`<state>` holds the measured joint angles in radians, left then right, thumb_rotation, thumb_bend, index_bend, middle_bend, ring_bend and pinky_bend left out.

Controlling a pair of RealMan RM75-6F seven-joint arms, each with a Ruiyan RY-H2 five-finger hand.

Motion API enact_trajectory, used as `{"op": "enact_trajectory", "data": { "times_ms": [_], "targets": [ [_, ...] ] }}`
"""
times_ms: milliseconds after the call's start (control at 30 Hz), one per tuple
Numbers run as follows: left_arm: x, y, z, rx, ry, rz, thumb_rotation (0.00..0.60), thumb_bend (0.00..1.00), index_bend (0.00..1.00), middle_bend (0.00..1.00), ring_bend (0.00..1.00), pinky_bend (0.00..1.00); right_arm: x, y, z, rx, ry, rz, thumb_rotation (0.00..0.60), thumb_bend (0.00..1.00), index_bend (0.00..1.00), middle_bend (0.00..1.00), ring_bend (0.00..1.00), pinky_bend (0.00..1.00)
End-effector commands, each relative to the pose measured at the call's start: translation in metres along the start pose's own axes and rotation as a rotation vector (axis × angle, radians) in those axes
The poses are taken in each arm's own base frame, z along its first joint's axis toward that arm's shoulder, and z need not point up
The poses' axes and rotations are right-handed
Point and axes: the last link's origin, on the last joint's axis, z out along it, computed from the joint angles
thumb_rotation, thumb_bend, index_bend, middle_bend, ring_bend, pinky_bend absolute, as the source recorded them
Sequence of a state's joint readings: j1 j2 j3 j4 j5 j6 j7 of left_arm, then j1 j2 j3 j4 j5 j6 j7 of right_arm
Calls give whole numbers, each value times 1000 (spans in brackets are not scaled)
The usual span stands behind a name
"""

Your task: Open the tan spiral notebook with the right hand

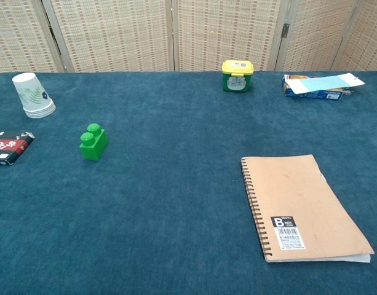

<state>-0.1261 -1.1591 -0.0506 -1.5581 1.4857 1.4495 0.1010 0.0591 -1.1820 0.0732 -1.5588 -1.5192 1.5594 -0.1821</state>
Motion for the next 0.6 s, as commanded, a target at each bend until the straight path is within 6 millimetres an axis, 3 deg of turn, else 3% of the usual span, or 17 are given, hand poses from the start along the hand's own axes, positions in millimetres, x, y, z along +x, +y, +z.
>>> {"op": "enact_trajectory", "data": {
  "times_ms": [33,200,333,500,600],
  "targets": [
    [-1,1,-1,0,-2,0,600,241,225,139,121,238,-1,-2,-1,14,-16,10,600,164,0,0,0,0],
    [-1,1,2,-2,12,4,600,241,253,139,121,238,-5,-5,1,57,-52,40,600,166,0,0,0,0],
    [-11,-10,12,28,-32,4,600,241,262,139,121,237,-17,-19,3,201,-69,51,600,179,42,0,0,0],
    [-16,-21,24,58,-74,-26,600,241,259,139,121,237,-37,-35,0,357,-81,83,600,181,298,0,0,0],
    [-17,-32,32,71,-46,-63,600,241,262,139,121,237,-49,-41,0,434,-78,96,600,240,418,24,0,0]
  ]
}}
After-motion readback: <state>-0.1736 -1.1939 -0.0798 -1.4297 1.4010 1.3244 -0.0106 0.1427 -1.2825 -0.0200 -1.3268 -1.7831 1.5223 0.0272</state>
